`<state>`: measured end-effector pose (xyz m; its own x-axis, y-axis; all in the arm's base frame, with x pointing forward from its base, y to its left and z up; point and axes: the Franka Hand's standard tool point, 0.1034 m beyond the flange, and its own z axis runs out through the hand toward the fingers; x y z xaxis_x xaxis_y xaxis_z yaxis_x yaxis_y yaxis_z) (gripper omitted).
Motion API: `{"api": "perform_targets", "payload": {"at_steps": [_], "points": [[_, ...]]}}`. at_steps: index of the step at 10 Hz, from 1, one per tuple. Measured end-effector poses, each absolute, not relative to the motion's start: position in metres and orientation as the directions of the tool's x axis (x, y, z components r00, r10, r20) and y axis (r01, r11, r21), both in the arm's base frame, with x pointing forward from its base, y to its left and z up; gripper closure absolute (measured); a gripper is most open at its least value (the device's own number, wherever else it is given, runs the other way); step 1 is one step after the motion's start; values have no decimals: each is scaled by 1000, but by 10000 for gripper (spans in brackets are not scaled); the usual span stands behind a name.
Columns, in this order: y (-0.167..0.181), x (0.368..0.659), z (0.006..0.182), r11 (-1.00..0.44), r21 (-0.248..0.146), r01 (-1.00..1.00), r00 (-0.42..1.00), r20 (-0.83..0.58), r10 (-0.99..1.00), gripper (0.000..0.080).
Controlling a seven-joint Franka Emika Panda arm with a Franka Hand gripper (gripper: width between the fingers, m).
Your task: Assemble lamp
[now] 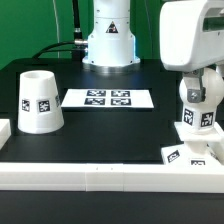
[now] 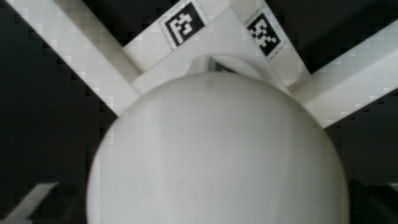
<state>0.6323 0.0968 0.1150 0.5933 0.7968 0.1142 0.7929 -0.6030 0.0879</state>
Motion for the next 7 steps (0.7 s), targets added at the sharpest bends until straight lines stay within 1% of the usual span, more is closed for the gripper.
{"api": "perform_targets", "payload": {"at_steps": [2,3,4,5,7], "points": [[92,633,114,-469,115,876,462,83,883,101],[89,633,114,-370,129,920,366,59,929,101],[86,634,114,-230,143,962,229,24,973,101],[85,634,114,-140,151,979,143,-5,990,101],[85,634,114,25,148,989,-18,-53,998,101]]}}
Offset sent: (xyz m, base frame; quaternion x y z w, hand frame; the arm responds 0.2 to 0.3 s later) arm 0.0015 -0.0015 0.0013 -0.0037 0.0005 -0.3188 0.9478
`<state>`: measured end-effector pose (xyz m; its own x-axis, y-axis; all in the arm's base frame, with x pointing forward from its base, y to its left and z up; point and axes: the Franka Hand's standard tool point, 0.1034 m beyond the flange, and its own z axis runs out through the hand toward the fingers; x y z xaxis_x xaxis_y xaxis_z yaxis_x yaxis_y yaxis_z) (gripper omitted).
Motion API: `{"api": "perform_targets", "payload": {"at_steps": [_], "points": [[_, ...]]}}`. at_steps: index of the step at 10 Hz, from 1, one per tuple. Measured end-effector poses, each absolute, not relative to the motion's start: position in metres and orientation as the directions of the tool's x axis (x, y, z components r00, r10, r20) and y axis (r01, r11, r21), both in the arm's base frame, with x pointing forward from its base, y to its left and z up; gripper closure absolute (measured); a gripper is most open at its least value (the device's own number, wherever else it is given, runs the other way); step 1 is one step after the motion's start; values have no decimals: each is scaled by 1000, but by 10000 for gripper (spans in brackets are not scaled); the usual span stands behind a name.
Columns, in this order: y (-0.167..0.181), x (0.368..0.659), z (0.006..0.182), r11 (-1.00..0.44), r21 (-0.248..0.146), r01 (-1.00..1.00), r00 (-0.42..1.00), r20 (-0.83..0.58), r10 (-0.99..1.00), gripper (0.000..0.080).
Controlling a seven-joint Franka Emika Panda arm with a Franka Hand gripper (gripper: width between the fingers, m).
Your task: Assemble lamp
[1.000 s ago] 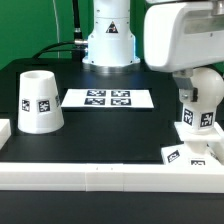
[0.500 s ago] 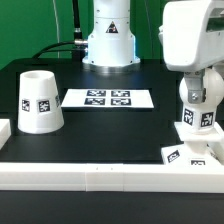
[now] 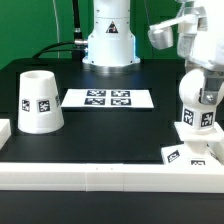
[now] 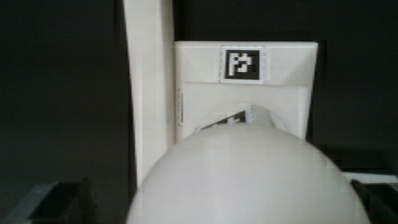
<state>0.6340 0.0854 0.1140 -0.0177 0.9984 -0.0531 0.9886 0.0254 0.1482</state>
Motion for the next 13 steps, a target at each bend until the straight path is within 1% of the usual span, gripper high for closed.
{"api": "perform_targets", "payload": {"at_steps": [2,4,5,7,10,11,12,13], "points": [[88,634,114,133,145,980,-122,-83,989,101],[91,633,113,177,141,974,-166,-88,982,101],[91,633,111,177,138,974,-166,-88,982,208],[90,633,111,173,139,975,-162,-88,983,224],[89,633,111,140,141,980,-129,-83,988,224],[87,633,111,65,144,987,-56,-66,996,224],[86,632,111,-94,148,985,100,-35,994,224],[87,632,111,-206,149,967,211,-19,977,223]]}}
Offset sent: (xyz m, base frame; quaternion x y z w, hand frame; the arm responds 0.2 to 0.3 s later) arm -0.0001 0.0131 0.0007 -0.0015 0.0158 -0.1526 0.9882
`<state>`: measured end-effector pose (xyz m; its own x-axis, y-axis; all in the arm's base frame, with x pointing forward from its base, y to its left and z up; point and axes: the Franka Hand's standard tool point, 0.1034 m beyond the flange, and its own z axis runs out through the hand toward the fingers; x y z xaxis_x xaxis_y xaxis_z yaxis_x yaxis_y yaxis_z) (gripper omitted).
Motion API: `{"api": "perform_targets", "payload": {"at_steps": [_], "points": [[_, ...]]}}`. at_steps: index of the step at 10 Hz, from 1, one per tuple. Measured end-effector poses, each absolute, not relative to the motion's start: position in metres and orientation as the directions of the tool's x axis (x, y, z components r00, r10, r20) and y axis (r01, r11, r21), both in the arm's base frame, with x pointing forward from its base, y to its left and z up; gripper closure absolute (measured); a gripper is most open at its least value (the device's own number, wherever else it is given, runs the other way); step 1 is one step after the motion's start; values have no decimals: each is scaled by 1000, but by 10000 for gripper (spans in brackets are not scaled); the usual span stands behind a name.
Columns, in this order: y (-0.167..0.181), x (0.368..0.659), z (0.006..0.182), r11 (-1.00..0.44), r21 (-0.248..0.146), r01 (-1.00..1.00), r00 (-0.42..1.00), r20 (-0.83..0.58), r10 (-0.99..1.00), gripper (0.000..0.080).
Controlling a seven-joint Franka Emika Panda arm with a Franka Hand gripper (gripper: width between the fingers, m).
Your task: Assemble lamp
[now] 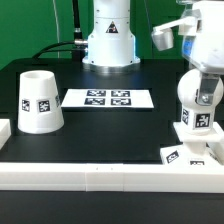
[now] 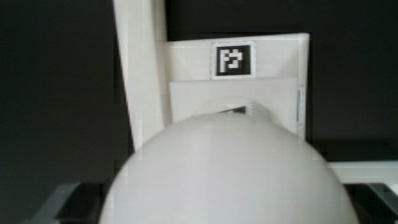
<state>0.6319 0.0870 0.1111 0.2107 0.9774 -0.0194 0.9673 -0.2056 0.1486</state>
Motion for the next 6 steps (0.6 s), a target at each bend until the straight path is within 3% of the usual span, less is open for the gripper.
{"api": "perform_targets", "payload": {"at_steps": [2,6], "points": [[88,632,112,-418,141,897,420,23,907,223],[89,632,113,-603,132,787,601,57,797,223]]}}
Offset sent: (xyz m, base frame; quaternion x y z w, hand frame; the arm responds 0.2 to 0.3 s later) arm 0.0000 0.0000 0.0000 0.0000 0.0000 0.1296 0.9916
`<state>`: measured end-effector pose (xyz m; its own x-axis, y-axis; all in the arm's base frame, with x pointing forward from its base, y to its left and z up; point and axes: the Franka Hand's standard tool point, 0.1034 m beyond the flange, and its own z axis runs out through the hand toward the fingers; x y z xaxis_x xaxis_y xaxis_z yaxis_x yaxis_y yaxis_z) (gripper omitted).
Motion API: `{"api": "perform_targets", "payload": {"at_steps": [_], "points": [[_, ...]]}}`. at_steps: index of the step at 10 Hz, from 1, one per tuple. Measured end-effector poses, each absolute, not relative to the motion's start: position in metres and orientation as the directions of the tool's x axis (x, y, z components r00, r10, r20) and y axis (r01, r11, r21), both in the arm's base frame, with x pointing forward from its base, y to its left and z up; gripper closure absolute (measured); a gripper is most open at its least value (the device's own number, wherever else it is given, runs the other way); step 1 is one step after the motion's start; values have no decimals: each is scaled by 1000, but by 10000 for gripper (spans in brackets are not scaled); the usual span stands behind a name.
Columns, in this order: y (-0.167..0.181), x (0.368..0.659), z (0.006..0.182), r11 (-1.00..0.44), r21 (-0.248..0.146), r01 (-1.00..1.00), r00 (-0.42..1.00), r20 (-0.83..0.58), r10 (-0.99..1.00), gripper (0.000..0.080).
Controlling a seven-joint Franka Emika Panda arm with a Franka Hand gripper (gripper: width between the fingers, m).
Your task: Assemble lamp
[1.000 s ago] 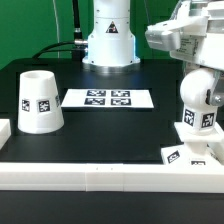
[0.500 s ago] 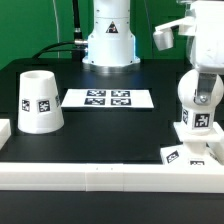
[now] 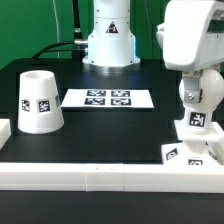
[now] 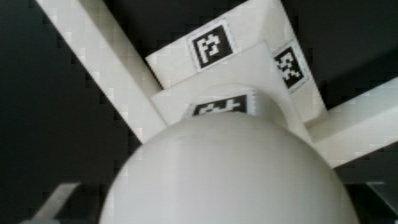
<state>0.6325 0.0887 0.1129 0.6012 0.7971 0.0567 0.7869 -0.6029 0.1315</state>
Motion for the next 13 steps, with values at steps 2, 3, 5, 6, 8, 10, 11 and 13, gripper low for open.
{"api": "perform_targets", "payload": {"at_steps": [2,3,5,6,8,10,11,13], "points": [[88,633,116,-701,125,702,698,76,712,222],[87,634,117,-768,115,630,763,92,640,222],[82,637,120,-886,89,456,877,125,464,222],[81,638,120,-910,84,405,900,136,413,222],[81,638,120,-913,84,399,903,136,407,198],[81,638,119,-913,83,399,903,134,407,109],[81,637,120,-914,83,398,904,134,405,109],[80,630,132,-917,81,391,907,133,399,102]]}}
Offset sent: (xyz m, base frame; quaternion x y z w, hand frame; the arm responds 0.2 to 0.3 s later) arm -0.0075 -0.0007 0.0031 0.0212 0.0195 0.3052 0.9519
